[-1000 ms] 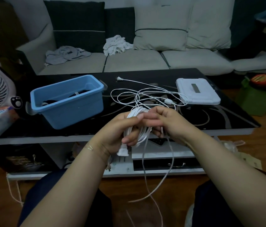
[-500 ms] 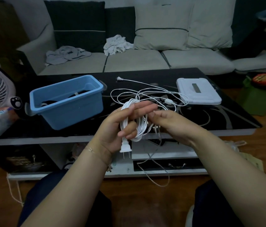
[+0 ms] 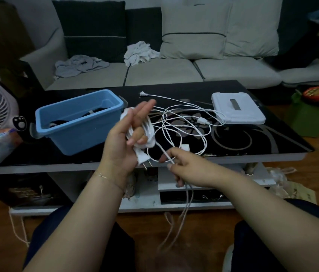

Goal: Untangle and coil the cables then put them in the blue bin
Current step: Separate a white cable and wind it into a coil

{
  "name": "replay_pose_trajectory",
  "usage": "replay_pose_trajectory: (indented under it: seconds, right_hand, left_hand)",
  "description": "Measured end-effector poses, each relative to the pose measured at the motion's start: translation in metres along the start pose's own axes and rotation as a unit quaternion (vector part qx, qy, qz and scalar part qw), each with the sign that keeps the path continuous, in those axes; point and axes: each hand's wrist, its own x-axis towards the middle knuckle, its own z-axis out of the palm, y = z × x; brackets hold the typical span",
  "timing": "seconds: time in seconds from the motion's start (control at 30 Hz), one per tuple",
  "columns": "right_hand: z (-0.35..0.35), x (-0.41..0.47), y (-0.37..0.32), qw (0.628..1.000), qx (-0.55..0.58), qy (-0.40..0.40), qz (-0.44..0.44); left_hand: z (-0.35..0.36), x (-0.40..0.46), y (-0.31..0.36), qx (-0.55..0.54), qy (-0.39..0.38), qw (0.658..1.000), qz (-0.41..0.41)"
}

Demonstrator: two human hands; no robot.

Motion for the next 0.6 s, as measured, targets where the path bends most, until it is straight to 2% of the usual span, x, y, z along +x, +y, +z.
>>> replay_pose_trajectory:
  seconds: [0.07,0.17,0.27,0.4,0.47,0.5,0.57,0.6]
  right_hand:
    - [0.007,-0.002,0.001,1.000,-0.028,-0.007,-0.005]
    - [0.011,-0.003,-0.001,0.992,-0.109,0.033,-0.047]
    - [0.010,-0.004,-0.004,0.980,-0.181,0.055,-0.066]
    - [0.011,-0.006,-0.011,0.961,-0.250,0.068,-0.097]
    - [0.009,-0.007,-0.012,0.952,-0.275,0.079,-0.109]
    - [0.008,-0.007,-0.012,0.948,-0.284,0.083,-0.113]
    - [0.006,-0.007,-0.012,0.946,-0.286,0.090,-0.120]
    - [0.005,-0.007,-0.011,0.947,-0.281,0.094,-0.124]
  left_hand:
    - [-0.005,0.004,0.004,0.052,0.057,0.996,0.034]
    - [-0.009,0.004,0.003,0.165,0.114,0.977,0.075]
    - [-0.005,0.001,-0.004,0.265,0.102,0.955,0.084]
    - [0.002,-0.002,-0.013,0.393,0.075,0.915,0.048]
    - [0.002,-0.003,-0.018,0.472,0.043,0.880,0.035]
    - [0.000,-0.003,-0.019,0.529,0.023,0.848,0.035]
    - [-0.005,-0.002,-0.019,0.649,-0.023,0.760,0.037]
    - [-0.005,-0.003,-0.019,0.680,-0.043,0.731,0.027]
